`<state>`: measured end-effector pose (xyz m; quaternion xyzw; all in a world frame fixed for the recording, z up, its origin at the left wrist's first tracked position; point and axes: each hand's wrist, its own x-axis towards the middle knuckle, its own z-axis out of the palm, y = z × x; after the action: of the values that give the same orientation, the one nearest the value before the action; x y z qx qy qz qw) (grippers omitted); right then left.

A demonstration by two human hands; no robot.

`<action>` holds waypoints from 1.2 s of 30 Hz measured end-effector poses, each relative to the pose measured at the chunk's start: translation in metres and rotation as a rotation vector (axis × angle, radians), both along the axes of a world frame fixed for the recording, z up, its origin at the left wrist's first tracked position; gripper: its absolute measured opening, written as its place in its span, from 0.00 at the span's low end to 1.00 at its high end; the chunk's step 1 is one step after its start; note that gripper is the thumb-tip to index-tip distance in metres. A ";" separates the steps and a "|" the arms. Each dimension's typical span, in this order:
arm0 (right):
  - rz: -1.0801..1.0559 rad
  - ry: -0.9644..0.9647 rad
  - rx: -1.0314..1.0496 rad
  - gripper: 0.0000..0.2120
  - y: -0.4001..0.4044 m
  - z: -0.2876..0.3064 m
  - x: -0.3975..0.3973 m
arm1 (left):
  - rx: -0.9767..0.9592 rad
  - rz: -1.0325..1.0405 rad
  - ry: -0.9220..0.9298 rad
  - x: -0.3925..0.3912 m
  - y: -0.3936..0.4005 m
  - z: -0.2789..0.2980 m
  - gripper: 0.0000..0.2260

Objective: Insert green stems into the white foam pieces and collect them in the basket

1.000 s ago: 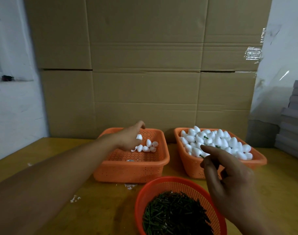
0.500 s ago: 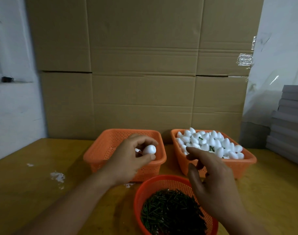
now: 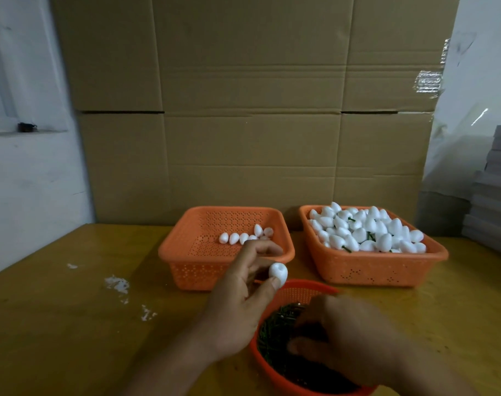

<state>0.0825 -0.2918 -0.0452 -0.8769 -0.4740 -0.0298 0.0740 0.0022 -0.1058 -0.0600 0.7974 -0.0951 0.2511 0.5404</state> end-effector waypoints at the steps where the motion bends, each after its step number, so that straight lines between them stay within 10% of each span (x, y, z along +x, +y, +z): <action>1: -0.005 0.001 -0.049 0.23 0.001 -0.001 -0.001 | 0.014 0.003 0.000 0.000 -0.001 -0.001 0.10; 24: -0.095 0.031 -0.064 0.11 0.008 -0.004 -0.008 | -0.537 -0.207 0.216 -0.004 -0.006 0.003 0.16; 36: -0.020 0.082 0.578 0.17 0.004 0.005 -0.012 | -0.764 -0.248 0.290 -0.004 -0.002 0.008 0.14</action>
<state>0.0706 -0.2875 -0.0401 -0.8247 -0.4337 -0.1288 0.3394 -0.0019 -0.1081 -0.0520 0.5493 -0.0135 0.0868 0.8310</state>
